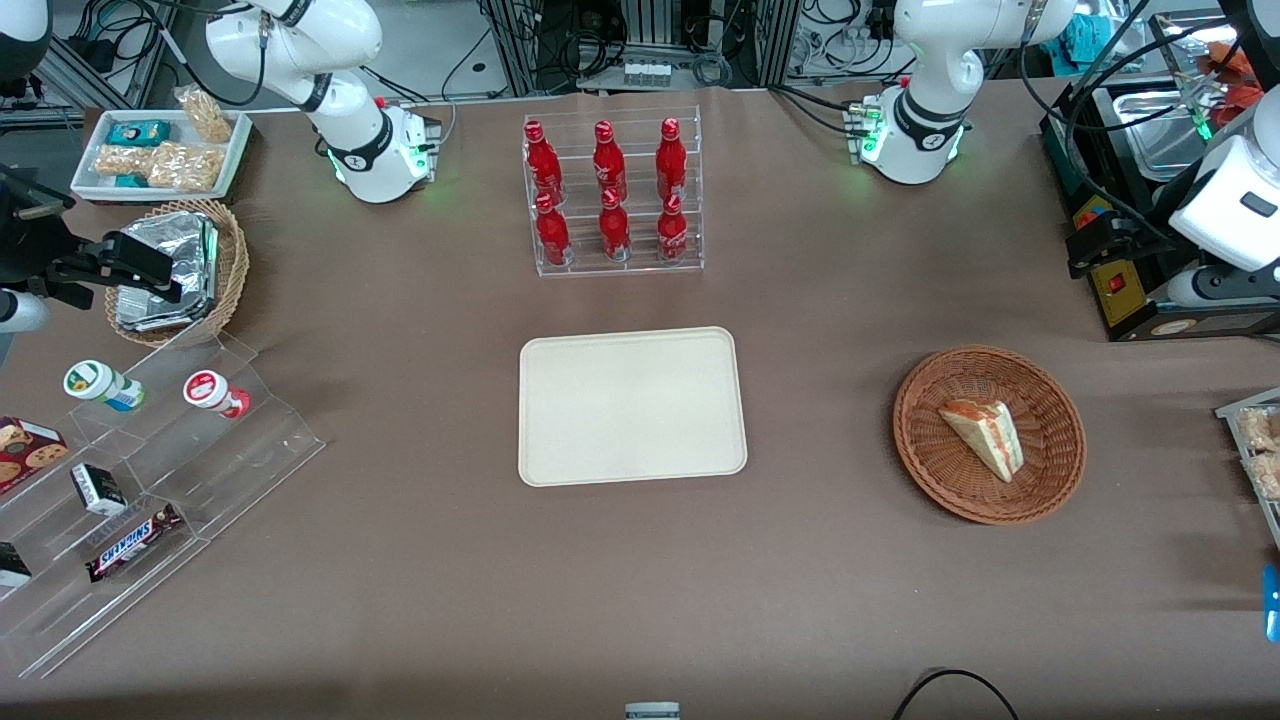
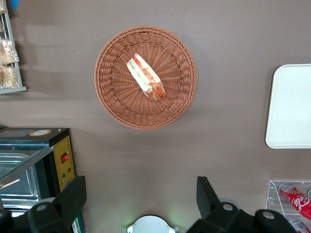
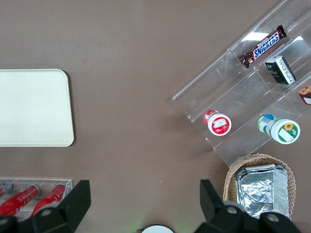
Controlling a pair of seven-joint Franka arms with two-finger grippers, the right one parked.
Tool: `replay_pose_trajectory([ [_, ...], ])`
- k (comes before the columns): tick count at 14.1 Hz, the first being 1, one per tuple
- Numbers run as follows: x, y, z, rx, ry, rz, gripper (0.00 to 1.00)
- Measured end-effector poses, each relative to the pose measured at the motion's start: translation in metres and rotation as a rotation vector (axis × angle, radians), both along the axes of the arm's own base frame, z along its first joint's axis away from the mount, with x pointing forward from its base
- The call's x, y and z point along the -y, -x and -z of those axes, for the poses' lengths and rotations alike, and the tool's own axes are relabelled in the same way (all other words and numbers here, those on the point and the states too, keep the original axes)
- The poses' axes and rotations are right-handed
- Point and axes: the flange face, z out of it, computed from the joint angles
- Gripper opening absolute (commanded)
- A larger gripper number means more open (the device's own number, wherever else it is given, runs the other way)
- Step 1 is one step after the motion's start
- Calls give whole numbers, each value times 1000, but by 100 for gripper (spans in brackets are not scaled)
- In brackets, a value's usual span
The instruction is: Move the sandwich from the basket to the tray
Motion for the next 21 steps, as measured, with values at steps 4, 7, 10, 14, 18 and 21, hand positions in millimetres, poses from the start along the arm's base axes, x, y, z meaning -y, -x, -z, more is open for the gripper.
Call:
replay_pose_trajectory([
  [4, 1, 0, 0, 0, 2, 2, 100],
  [7, 1, 0, 0, 0, 2, 1, 100],
  [10, -2, -1, 4, -10, 2, -5, 100],
  [14, -3, -1, 19, -42, -1, -7, 100],
  [18, -14, -6, 57, -97, -4, -25, 100],
  [21, -31, -17, 111, -104, -2, -49, 100],
])
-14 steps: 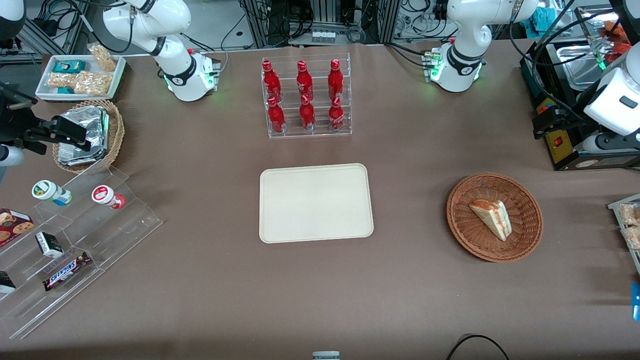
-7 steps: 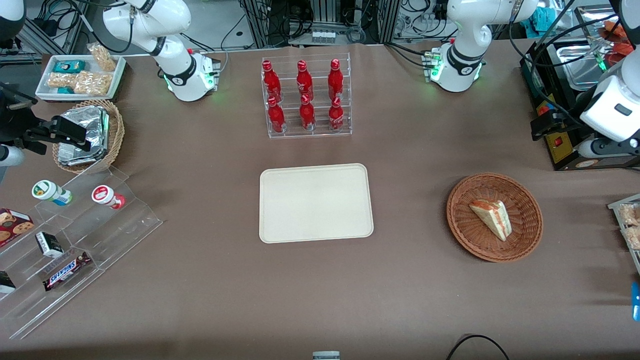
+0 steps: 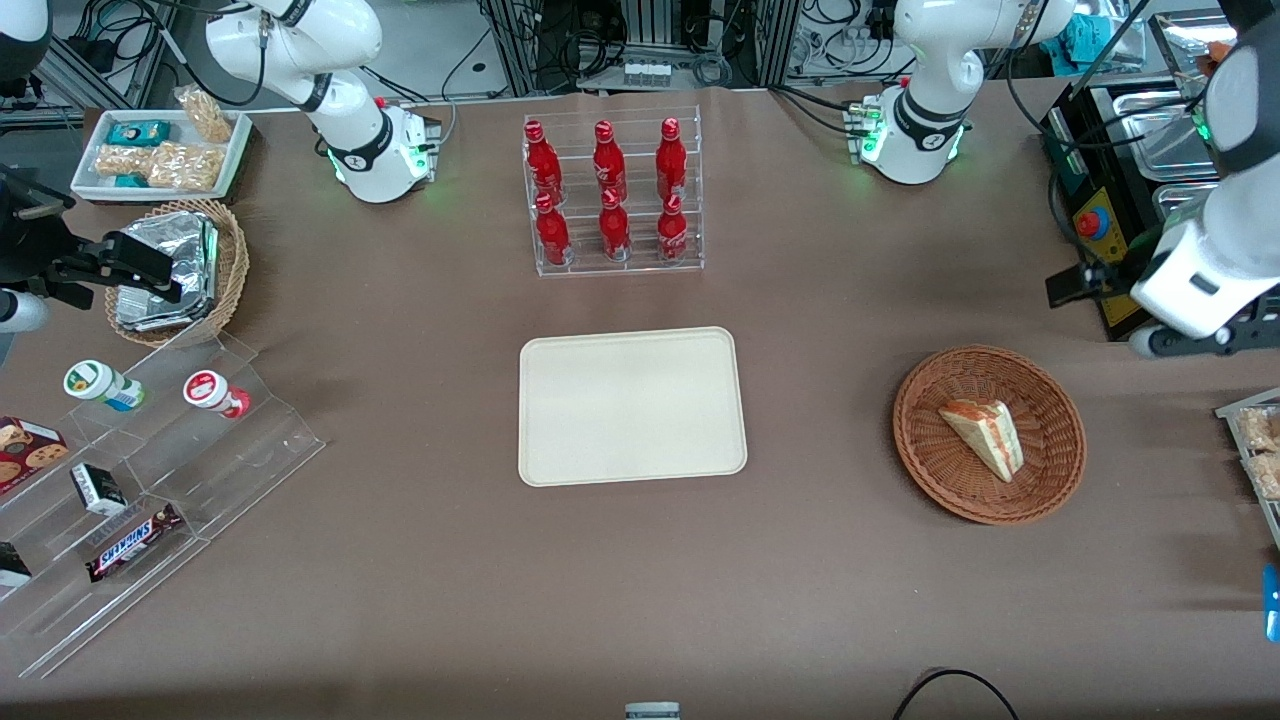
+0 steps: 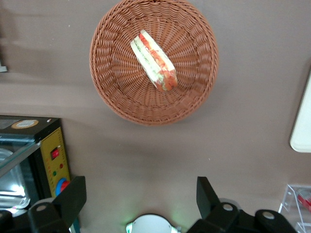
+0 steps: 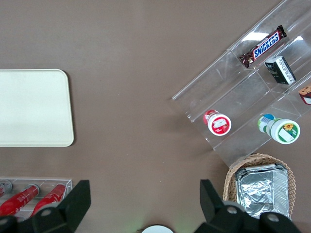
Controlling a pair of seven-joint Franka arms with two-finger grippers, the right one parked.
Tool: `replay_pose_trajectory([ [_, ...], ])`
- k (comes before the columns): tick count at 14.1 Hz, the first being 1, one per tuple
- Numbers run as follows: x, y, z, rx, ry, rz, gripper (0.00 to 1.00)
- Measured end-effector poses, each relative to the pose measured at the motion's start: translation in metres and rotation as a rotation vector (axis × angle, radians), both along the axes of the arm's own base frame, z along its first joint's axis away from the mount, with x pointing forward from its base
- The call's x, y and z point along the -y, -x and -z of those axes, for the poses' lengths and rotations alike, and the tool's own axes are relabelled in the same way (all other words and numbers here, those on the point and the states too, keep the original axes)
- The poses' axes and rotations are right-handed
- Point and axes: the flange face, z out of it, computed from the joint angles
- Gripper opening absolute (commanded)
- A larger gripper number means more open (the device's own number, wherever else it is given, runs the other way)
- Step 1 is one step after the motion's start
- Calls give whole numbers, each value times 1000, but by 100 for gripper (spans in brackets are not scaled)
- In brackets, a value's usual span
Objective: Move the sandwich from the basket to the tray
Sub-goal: 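Lower the open left gripper over the wrapped sandwich in the basket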
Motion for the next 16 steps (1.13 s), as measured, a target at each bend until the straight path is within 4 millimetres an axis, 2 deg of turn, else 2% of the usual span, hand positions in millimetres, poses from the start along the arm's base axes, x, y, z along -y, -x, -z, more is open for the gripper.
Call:
replay_pose_trajectory([
  [4, -29, -7, 92, 41, 7, -41, 100],
  [6, -40, -7, 131, 45, 14, -81, 100],
  [8, -40, -11, 153, 58, 6, -185, 100],
  [11, -37, -19, 171, 114, -21, -383, 100],
  [16, -30, -15, 212, 212, -34, -691, 100],
])
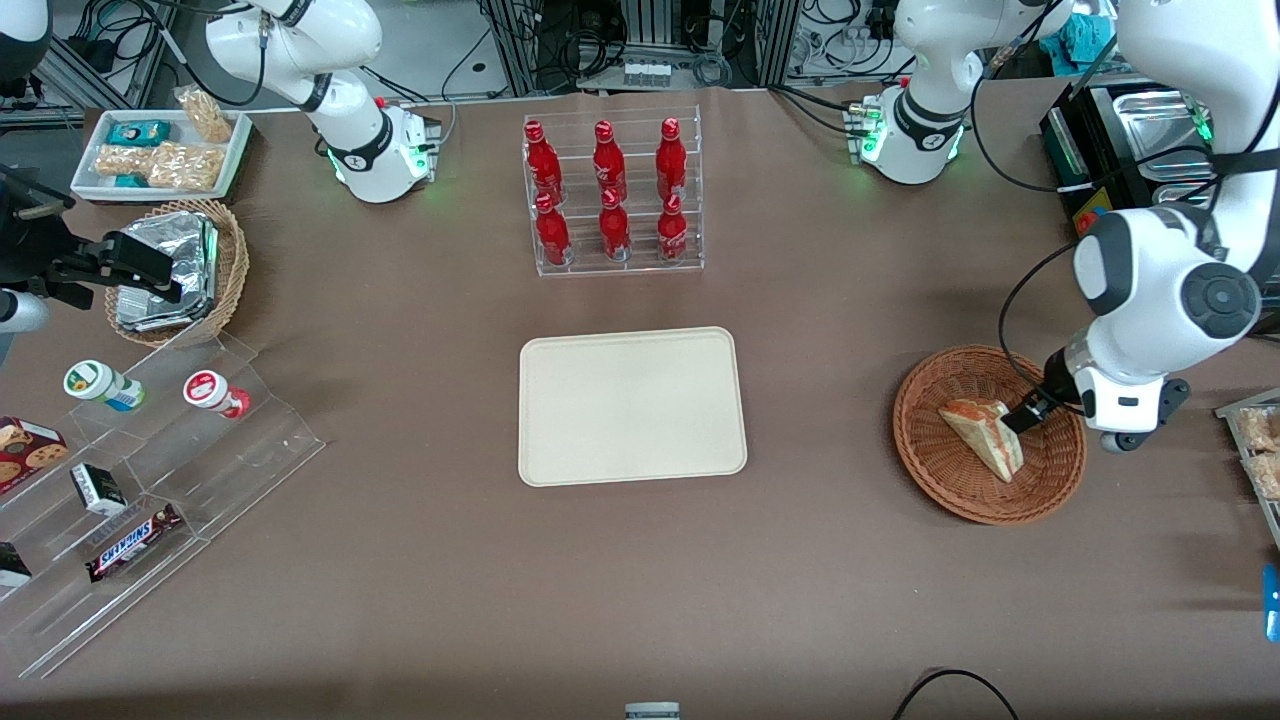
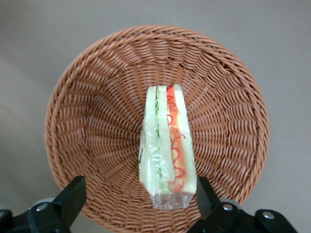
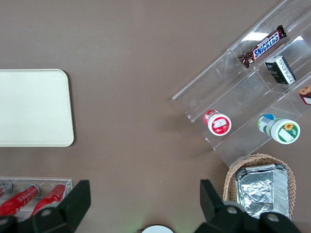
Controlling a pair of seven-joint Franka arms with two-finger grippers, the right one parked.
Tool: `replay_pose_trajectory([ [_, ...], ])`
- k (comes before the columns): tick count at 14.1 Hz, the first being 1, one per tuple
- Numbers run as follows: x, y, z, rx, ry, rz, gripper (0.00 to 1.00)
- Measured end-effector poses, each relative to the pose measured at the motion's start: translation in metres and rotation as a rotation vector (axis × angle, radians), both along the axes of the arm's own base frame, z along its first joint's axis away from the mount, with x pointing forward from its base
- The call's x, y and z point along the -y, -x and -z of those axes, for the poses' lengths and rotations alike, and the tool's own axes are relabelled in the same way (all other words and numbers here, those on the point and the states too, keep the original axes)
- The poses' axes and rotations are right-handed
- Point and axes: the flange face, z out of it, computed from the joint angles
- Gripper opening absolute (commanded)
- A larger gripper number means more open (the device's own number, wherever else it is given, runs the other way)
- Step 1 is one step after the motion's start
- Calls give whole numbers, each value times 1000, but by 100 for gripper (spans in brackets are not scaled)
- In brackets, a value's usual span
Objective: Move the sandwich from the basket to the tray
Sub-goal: 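Lower the open left gripper over the wrapped sandwich in the basket, then close the left gripper on the sandwich and lift it, then carry the sandwich with the left gripper over the white tray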
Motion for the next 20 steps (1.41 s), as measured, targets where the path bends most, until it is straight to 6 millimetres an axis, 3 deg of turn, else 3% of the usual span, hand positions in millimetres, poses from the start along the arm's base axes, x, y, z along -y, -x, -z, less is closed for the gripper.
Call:
replay_pose_trajectory([
  [4, 14, -7, 27, 30, 32, -42, 99],
  [5, 19, -8, 36, 25, 38, -40, 78],
  [6, 23, -7, 46, 12, 40, -37, 38],
  [7, 26, -6, 53, -1, 40, -33, 14],
  [11, 31, -3, 58, -36, 42, 38, 6],
  [15, 43, -9, 27, -115, 46, 146, 1],
  [17, 76, -14, -5, -156, 44, 218, 2],
  [20, 162, -11, -37, -161, 40, 422, 3],
])
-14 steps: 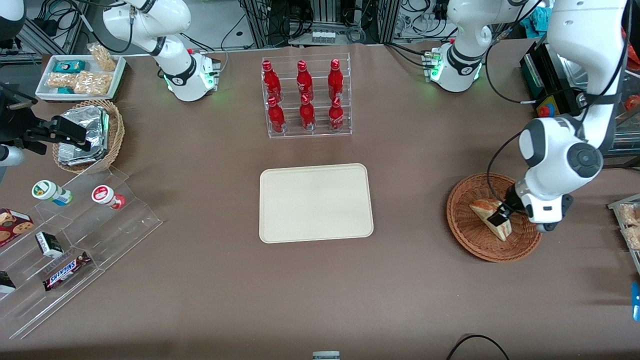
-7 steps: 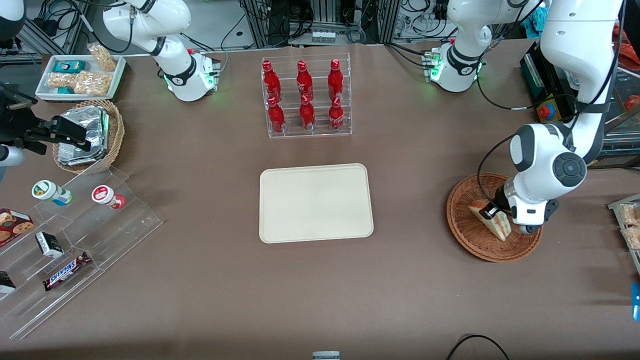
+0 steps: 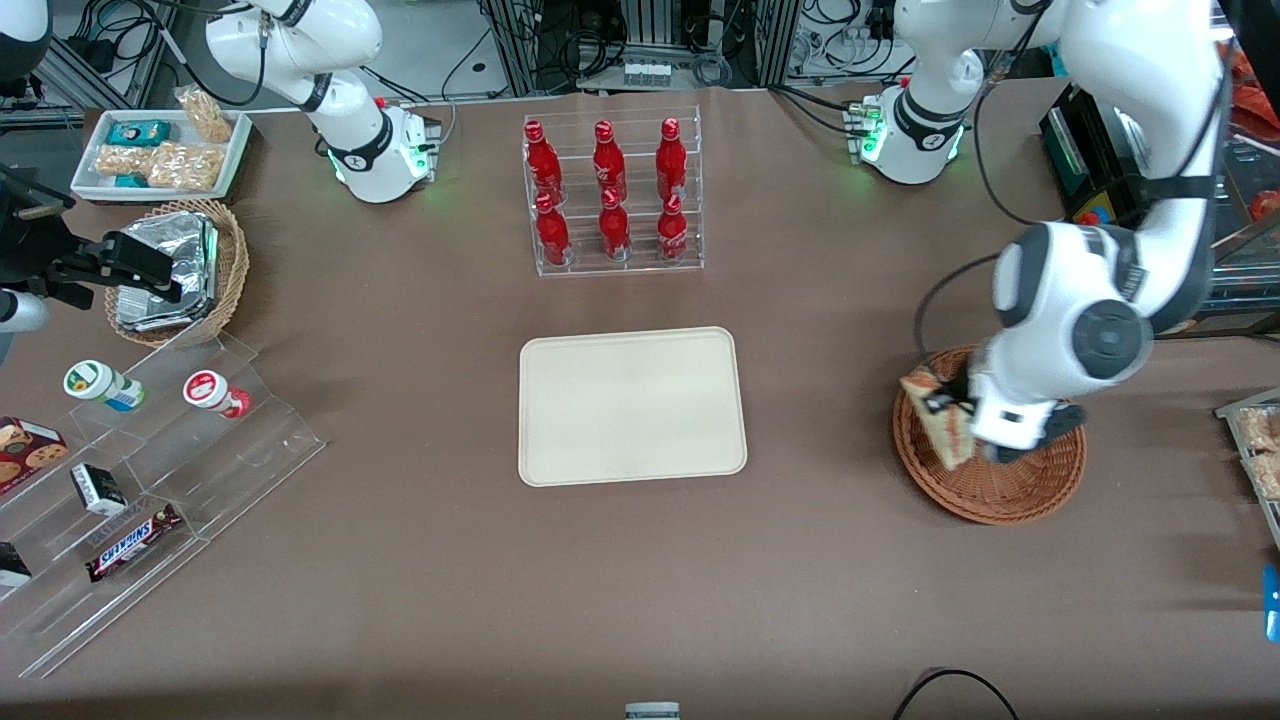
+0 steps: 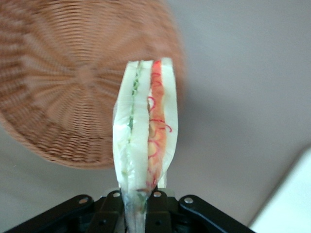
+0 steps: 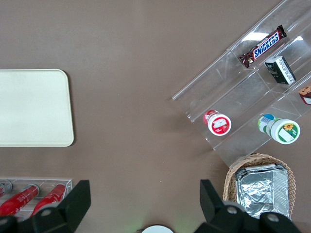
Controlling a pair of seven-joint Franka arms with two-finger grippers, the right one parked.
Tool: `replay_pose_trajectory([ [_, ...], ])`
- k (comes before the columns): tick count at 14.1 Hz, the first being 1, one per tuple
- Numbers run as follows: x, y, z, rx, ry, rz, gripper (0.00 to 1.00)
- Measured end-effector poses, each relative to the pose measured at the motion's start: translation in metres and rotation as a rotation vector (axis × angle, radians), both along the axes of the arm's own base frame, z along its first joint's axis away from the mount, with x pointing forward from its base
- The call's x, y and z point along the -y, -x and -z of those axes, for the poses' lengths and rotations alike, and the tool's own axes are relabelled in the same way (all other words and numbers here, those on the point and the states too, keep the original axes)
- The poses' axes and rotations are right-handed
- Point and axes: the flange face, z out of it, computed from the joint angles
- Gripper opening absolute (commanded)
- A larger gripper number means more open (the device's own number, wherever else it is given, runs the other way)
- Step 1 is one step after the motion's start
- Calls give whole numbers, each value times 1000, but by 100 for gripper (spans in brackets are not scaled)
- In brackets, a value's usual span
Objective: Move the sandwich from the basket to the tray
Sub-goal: 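Carry the sandwich with the left gripper over the white tray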
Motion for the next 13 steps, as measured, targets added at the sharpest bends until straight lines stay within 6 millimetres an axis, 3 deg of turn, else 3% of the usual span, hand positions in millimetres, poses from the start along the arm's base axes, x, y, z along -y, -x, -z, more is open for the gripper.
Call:
replay_pose_trajectory([
  [4, 123, 23, 11, 26, 22, 218, 0],
  [8, 240, 53, 41, 136, 67, 221, 0],
  [13, 345, 80, 72, 152, 90, 174, 0],
])
